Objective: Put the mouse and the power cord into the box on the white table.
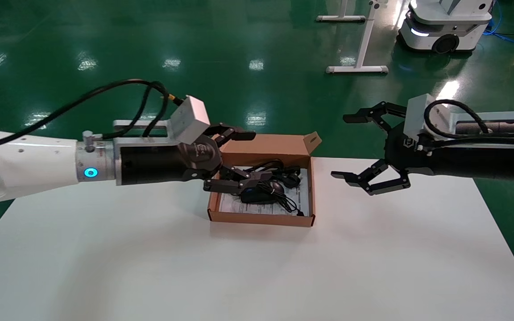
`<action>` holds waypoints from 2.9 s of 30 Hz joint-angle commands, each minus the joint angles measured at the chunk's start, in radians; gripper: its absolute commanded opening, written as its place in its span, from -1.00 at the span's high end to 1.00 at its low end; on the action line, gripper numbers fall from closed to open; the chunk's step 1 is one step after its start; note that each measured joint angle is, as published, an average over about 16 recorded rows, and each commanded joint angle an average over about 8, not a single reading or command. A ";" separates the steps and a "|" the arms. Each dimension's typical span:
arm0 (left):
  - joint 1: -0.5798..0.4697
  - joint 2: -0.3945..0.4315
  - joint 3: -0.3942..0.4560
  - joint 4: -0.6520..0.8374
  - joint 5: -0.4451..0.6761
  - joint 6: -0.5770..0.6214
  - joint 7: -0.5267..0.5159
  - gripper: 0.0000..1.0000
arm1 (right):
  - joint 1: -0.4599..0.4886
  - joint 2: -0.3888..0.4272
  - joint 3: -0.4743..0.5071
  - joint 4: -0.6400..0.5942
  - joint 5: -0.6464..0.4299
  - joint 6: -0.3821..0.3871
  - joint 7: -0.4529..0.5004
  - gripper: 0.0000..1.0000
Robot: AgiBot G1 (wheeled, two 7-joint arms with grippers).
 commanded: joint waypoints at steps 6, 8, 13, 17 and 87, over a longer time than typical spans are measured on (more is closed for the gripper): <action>0.086 -0.087 -0.083 -0.130 -0.068 0.045 -0.053 -1.00 | -0.096 0.043 0.057 0.131 0.084 -0.007 0.101 -1.00; 0.111 -0.112 -0.107 -0.168 -0.087 0.058 -0.068 -1.00 | -0.124 0.056 0.074 0.170 0.109 -0.009 0.130 -1.00; 0.173 -0.175 -0.167 -0.261 -0.136 0.091 -0.107 -1.00 | -0.193 0.087 0.115 0.265 0.170 -0.014 0.203 -1.00; 0.223 -0.225 -0.215 -0.336 -0.175 0.117 -0.137 -1.00 | -0.248 0.112 0.148 0.341 0.219 -0.019 0.261 -1.00; 0.425 -0.430 -0.410 -0.642 -0.335 0.222 -0.262 -1.00 | -0.490 0.222 0.292 0.671 0.431 -0.036 0.514 -1.00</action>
